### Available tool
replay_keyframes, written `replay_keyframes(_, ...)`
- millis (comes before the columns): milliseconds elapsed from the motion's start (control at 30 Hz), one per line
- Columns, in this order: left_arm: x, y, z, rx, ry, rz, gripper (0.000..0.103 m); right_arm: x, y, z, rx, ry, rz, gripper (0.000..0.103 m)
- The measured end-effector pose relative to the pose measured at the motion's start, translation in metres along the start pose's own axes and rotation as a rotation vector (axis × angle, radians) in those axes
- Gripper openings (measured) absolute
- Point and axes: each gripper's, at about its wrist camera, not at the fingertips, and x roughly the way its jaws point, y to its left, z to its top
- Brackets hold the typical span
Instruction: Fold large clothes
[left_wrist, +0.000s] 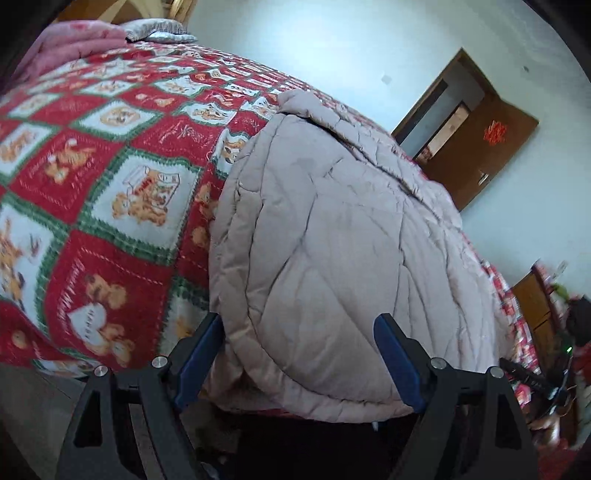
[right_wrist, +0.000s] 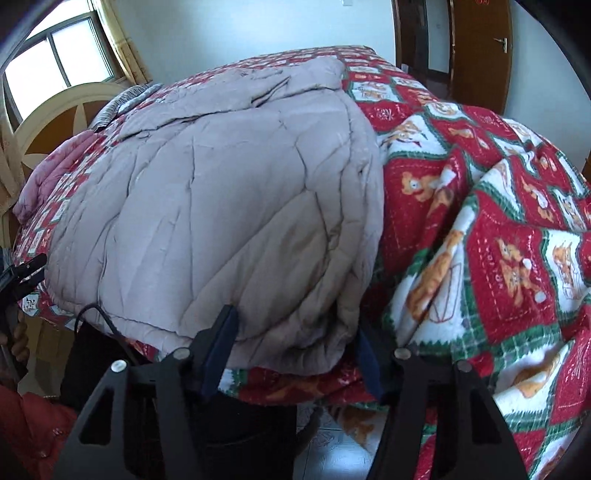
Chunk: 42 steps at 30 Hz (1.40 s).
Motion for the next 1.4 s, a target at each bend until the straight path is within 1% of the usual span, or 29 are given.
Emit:
replay_keyframes(33, -0.001, 0.001, -0.001, -0.013, -0.010, -0.026, 0.084, 0.001, 0.001, 0.001, -0.004, -0.004, -0.005, 0.065)
replay_keyframes(67, -0.002, 0.003, -0.002, -0.032, -0.019, -0.070, 0.083, 0.002, 0.003, 0.000, -0.015, -0.008, -0.005, 0.066)
replay_keyframes(100, -0.002, 0.005, -0.003, -0.051, -0.020, -0.116, 0.083, 0.004, 0.006, 0.001, -0.026, -0.008, -0.007, 0.065)
replay_keyframes(133, -0.001, 0.005, -0.004, -0.063, -0.016, -0.151, 0.083, 0.006, 0.009, 0.001, -0.036, -0.003, 0.000, 0.062)
replay_keyframes(167, -0.001, 0.003, -0.004, -0.060, -0.012, -0.156, 0.083, 0.008, 0.010, 0.002, -0.034, 0.010, 0.020, 0.049)
replay_keyframes(200, 0.000, 0.002, -0.005, -0.053, -0.008, -0.154, 0.083, 0.012, 0.009, 0.000, -0.017, 0.031, 0.054, 0.039)
replay_keyframes(267, 0.000, -0.001, -0.007, -0.028, -0.003, -0.144, 0.083, 0.013, 0.004, -0.001, 0.007, 0.028, 0.065, 0.038)
replay_keyframes(333, -0.001, -0.003, -0.008, -0.011, -0.005, -0.128, 0.083, 0.012, -0.003, -0.004, 0.046, 0.019, 0.100, 0.039)
replay_keyframes(367, 0.000, -0.003, -0.008, -0.012, -0.005, -0.122, 0.083, 0.014, -0.010, -0.005, 0.082, 0.021, 0.129, 0.041)
replay_keyframes(467, 0.005, 0.000, -0.009, -0.028, 0.001, -0.108, 0.083, 0.019, -0.020, -0.008, 0.160, 0.024, 0.183, 0.045)
replay_keyframes(533, 0.007, -0.001, -0.009, -0.020, -0.001, -0.116, 0.083, 0.021, -0.022, -0.009, 0.183, 0.020, 0.204, 0.045)
replay_keyframes(567, 0.007, -0.004, -0.009, -0.003, -0.006, -0.126, 0.083, 0.021, -0.023, -0.011, 0.188, 0.014, 0.207, 0.039)
replay_keyframes(600, 0.006, -0.007, -0.009, 0.014, -0.015, -0.133, 0.075, 0.018, -0.022, -0.011, 0.188, 0.011, 0.208, 0.027)
replay_keyframes(633, 0.006, -0.009, -0.010, 0.027, -0.019, -0.133, 0.063, 0.016, -0.022, -0.011, 0.189, 0.004, 0.215, 0.022)
replay_keyframes(667, 0.006, -0.011, -0.009, 0.046, -0.020, -0.121, 0.036, 0.011, -0.023, -0.010, 0.200, -0.009, 0.229, 0.017)
replay_keyframes(700, 0.005, -0.010, -0.009, 0.051, -0.022, -0.113, 0.023, 0.008, -0.024, -0.009, 0.209, -0.020, 0.244, 0.015)
replay_keyframes(800, -0.007, -0.008, -0.004, 0.049, -0.052, -0.159, 0.015, -0.010, -0.024, -0.002, 0.221, -0.076, 0.307, 0.014)
replay_keyframes(900, -0.024, -0.012, 0.004, 0.054, -0.100, -0.205, 0.014, -0.030, -0.019, 0.006, 0.226, -0.149, 0.376, 0.013)
replay_keyframes(1000, -0.041, -0.023, 0.014, 0.060, -0.149, -0.257, 0.012, -0.044, -0.011, 0.017, 0.208, -0.192, 0.397, 0.013)
replay_keyframes(1067, -0.054, -0.033, 0.020, 0.081, -0.185, -0.279, 0.011, -0.055, -0.006, 0.021, 0.202, -0.218, 0.420, 0.013)
replay_keyframes(1200, -0.078, -0.046, 0.028, 0.111, -0.245, -0.353, 0.004, -0.072, 0.001, 0.022, 0.175, -0.245, 0.430, 0.013)
replay_keyframes(1233, -0.086, -0.050, 0.029, 0.123, -0.262, -0.367, 0.004, -0.075, 0.002, 0.023, 0.170, -0.249, 0.434, 0.013)
replay_keyframes(1300, -0.090, -0.053, 0.030, 0.160, -0.267, -0.333, 0.004, -0.080, 0.004, 0.024, 0.154, -0.249, 0.431, 0.012)
replay_keyframes(1333, -0.088, -0.057, 0.030, 0.186, -0.260, -0.296, 0.004, -0.079, 0.005, 0.024, 0.140, -0.242, 0.410, 0.012)
replay_keyframes(1367, -0.083, -0.059, 0.030, 0.213, -0.251, -0.220, 0.004, -0.076, 0.007, 0.024, 0.126, -0.234, 0.374, 0.012)
replay_keyframes(1400, -0.078, -0.058, 0.028, 0.222, -0.246, -0.164, 0.005, -0.071, 0.006, 0.022, 0.121, -0.227, 0.360, 0.012)
